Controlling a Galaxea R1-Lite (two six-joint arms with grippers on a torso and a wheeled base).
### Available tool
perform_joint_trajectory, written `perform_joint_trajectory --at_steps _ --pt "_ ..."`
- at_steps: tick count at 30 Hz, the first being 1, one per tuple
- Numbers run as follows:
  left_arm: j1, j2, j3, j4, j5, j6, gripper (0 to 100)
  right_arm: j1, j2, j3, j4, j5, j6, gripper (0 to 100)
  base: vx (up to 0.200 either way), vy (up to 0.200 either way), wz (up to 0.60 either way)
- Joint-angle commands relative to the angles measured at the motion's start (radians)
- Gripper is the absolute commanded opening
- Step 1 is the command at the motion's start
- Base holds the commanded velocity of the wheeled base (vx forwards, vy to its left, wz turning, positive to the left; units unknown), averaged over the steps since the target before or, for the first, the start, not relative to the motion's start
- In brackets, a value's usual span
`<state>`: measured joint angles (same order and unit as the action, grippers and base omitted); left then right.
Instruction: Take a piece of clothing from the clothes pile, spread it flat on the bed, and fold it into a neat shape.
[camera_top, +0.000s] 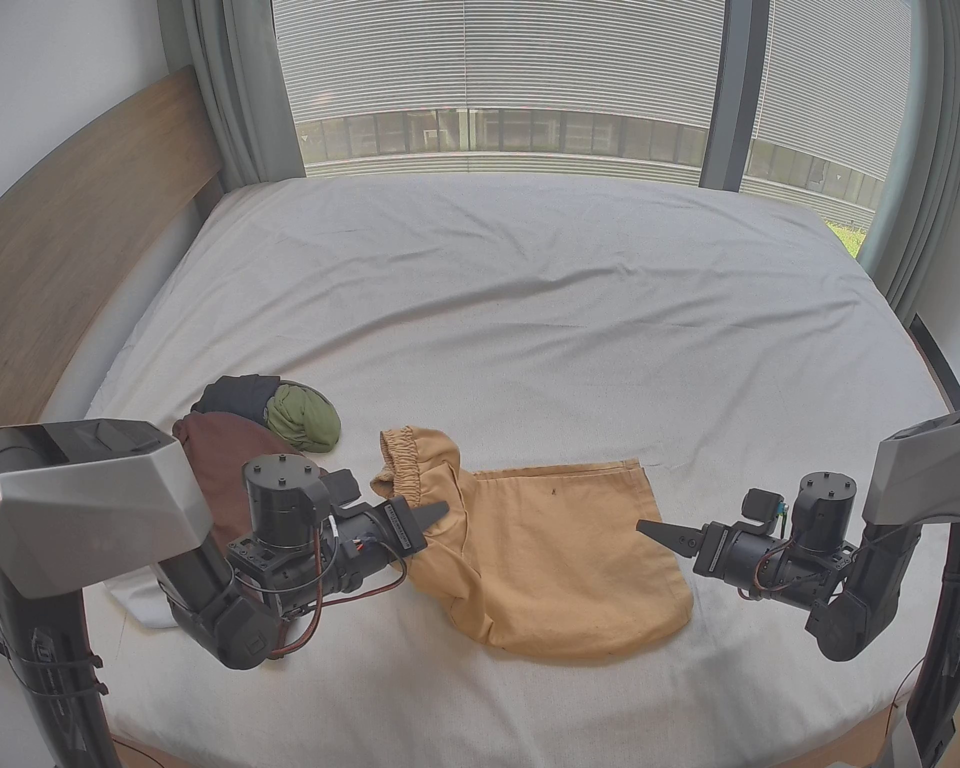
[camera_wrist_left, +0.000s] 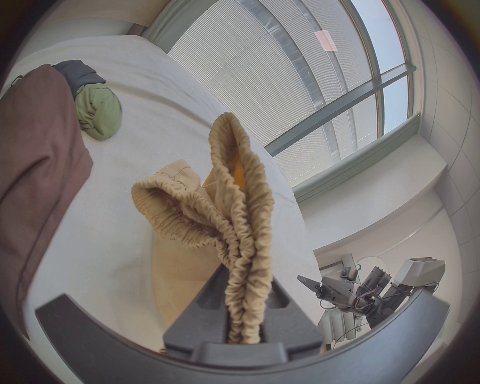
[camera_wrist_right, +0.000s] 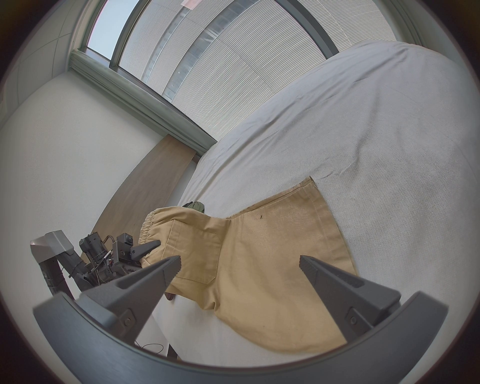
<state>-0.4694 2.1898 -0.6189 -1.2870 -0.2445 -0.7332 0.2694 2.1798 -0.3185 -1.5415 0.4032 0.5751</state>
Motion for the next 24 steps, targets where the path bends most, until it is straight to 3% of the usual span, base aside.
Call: perform_joint_trajectory --at_steps 1,14,24 --pt "-0.029 0.016 -0.042 0.002 0.001 -0.012 0 -0.007 -0.003 -0.004 0.000 0.000 0.000 100 0.000 0.000 0.00" --pt "-0.129 0.056 -0.166 0.037 0.005 -0.046 0 -0.045 -0.012 -0.030 0.000 0.000 0.028 100 0.000 0.000 0.00" --pt "-0.178 0.090 -0.306 0.147 0.004 -0.049 0 -0.085 -0.014 -0.056 0.001 -0.001 0.043 100 0.000 0.000 0.00"
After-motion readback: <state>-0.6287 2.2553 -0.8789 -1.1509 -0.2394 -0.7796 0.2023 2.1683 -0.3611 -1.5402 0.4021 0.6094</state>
